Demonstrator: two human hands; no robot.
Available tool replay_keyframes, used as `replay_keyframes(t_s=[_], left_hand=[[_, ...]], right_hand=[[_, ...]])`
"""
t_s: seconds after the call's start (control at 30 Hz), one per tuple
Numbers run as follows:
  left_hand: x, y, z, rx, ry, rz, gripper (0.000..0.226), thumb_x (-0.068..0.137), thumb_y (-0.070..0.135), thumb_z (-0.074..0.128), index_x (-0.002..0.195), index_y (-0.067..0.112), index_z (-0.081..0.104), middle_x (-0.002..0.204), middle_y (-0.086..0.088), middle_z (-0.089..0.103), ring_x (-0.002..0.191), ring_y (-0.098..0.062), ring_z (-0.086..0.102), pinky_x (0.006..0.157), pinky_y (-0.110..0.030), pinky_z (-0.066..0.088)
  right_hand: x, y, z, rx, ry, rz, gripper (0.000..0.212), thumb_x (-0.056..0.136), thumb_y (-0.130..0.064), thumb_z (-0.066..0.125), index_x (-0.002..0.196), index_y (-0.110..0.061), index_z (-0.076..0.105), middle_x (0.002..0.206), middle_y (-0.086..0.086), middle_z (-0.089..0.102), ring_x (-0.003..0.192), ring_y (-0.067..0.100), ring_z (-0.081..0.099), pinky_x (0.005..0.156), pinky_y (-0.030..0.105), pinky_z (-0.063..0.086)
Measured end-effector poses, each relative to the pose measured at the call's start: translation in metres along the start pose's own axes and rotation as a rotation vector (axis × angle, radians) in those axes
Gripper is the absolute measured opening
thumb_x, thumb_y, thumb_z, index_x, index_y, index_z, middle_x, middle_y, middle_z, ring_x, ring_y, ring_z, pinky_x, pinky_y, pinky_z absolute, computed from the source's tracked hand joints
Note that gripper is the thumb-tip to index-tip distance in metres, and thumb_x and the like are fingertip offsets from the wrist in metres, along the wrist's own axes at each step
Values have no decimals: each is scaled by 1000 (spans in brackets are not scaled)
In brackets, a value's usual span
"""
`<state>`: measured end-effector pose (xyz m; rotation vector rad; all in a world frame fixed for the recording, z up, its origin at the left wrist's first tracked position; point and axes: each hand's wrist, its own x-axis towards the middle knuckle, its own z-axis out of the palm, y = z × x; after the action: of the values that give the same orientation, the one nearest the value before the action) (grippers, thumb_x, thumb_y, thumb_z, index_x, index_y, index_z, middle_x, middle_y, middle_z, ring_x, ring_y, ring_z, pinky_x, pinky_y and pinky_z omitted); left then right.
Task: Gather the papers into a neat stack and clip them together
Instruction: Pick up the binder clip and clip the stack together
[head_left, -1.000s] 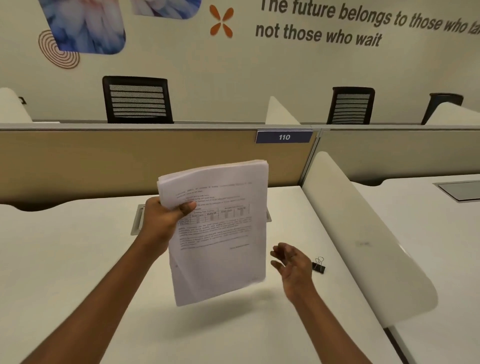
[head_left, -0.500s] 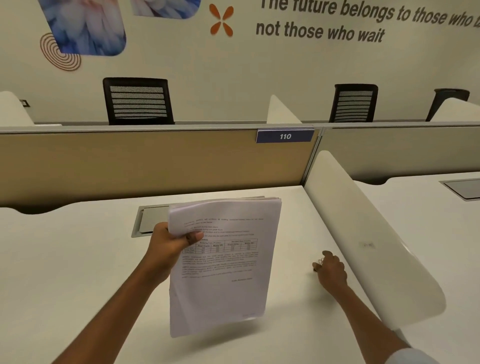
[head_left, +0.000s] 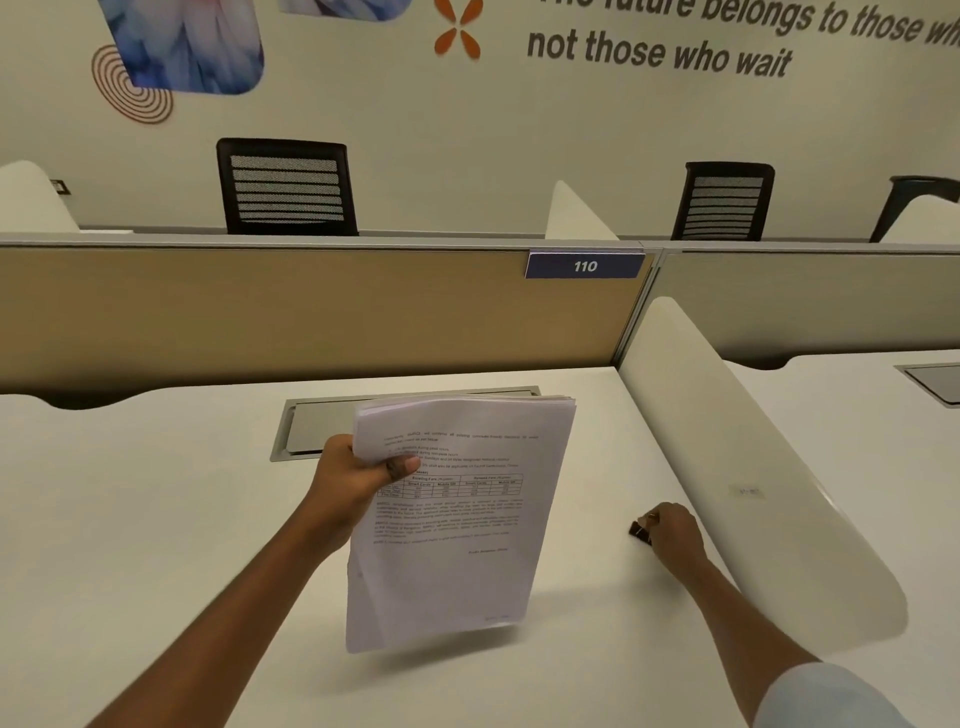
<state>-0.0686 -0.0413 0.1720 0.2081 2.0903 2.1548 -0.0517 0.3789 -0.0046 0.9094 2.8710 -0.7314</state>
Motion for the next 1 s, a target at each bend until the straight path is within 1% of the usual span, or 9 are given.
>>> replay_keyframes(t_s=[0.07, 0.13, 0.2, 0.33, 0.53, 0.67, 0.77, 0.9, 1.0], left_hand=[[0, -1, 0, 5, 6, 2, 28, 73, 7, 77, 79, 35, 77, 83, 0, 76, 80, -24, 73, 62, -33, 61], [-1, -2, -1, -4, 11, -4, 28, 71, 11, 77, 79, 38, 76, 83, 2, 76, 80, -23, 73, 62, -34, 61], [-1, -3, -2, -12, 17, -11, 25, 68, 14, 76, 81, 36, 76, 83, 1, 76, 81, -25, 72, 64, -36, 62], [-4, -5, -5, -21, 30, -20, 22, 71, 10, 78, 83, 29, 76, 85, -3, 76, 81, -28, 72, 66, -39, 61], [-10, -5, -8, -41, 35, -24, 21, 66, 17, 75, 86, 26, 75, 88, -6, 76, 82, -29, 72, 65, -38, 61], [-15, -8, -10, -38, 29, -29, 23, 73, 9, 78, 89, 25, 72, 86, -3, 75, 83, -26, 72, 63, -32, 60], [-19, -11, -11, -47, 22, -27, 26, 70, 13, 78, 93, 20, 71, 88, -5, 75, 85, -27, 72, 64, -32, 60], [-23, -10, -10, -52, 25, -32, 33, 65, 21, 76, 97, 19, 69, 90, -6, 74, 87, -28, 71, 66, -33, 60], [-26, -10, -12, -58, 15, -24, 33, 66, 21, 75, 98, 21, 70, 91, -6, 74, 87, -28, 71, 66, -33, 60]], right_hand=[[-4, -7, -3, 54, -2, -13, 26, 86, -7, 62, 63, 5, 60, 64, 13, 62, 69, 34, 61, 58, 37, 43], [-9, -20, -6, 121, 6, -57, 22, 87, -8, 63, 65, -7, 59, 69, 2, 60, 76, 28, 62, 61, 31, 39], [-17, -39, -13, 198, 17, -123, 18, 87, -5, 63, 70, -10, 59, 77, 5, 63, 78, 29, 63, 64, 31, 44], [-38, -90, -40, 460, 14, -187, 9, 86, 2, 62, 84, -7, 61, 86, 11, 65, 57, 23, 65, 53, 19, 53], [-88, -166, -105, 870, 55, -294, 53, 74, 10, 70, 121, -14, 60, 95, 3, 62, 91, 20, 64, 78, 31, 55], [-125, -205, -149, 840, 130, -446, 51, 76, 1, 76, 120, -19, 59, 102, 2, 63, 96, 13, 64, 78, 20, 50], [-148, -224, -166, 809, 143, -554, 49, 75, -3, 77, 117, -21, 61, 103, -2, 66, 99, 9, 65, 87, 25, 51], [-178, -248, -172, 628, 64, -749, 47, 72, -4, 78, 113, -20, 61, 104, -1, 65, 99, 11, 64, 89, 30, 53], [-197, -267, -165, 476, -12, -855, 46, 70, -4, 80, 111, -19, 63, 102, -7, 62, 93, 3, 62, 81, 19, 54]])
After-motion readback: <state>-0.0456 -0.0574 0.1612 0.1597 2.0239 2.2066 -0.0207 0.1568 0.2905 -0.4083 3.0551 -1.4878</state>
